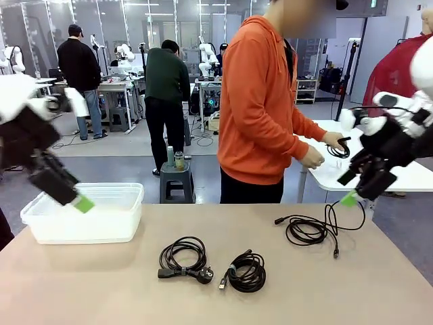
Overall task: Organize and store the cables.
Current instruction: Place the Power Cable into the Organizing box.
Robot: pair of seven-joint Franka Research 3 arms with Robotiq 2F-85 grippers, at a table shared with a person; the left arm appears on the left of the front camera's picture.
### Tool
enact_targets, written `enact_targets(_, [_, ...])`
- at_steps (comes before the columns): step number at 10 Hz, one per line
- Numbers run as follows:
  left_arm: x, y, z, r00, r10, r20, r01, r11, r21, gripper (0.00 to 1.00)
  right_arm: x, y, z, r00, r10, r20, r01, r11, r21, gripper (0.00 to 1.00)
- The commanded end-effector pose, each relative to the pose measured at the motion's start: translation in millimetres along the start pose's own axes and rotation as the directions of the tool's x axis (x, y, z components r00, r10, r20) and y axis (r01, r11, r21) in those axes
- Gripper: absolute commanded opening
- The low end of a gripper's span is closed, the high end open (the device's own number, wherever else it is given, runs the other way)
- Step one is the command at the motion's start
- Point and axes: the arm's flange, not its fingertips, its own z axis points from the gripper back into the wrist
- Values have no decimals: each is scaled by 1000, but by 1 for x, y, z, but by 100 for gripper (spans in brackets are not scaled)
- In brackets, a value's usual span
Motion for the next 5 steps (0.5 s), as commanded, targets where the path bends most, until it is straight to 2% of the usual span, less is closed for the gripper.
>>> enact_targets(1, [54, 21, -30, 985, -167, -49, 167, 986, 8, 100, -28, 6, 18, 1000, -10, -6, 10, 1000, -5, 100])
enact_targets(3, [89, 14, -76, 945, -302, -130, 304, 953, 0, 100, -49, 8, 22, 999, -33, 14, 33, 999, 5, 100])
enact_targets(4, [101, 4, -96, 926, -352, -139, 351, 936, -37, 100, -27, 4, 22, 999, -34, 13, 34, 999, -12, 100])
enact_targets(5, [108, -3, -122, 911, -383, -152, 378, 924, -60, 100, -27, 4, 22, 999, -34, 13, 34, 999, -12, 100])
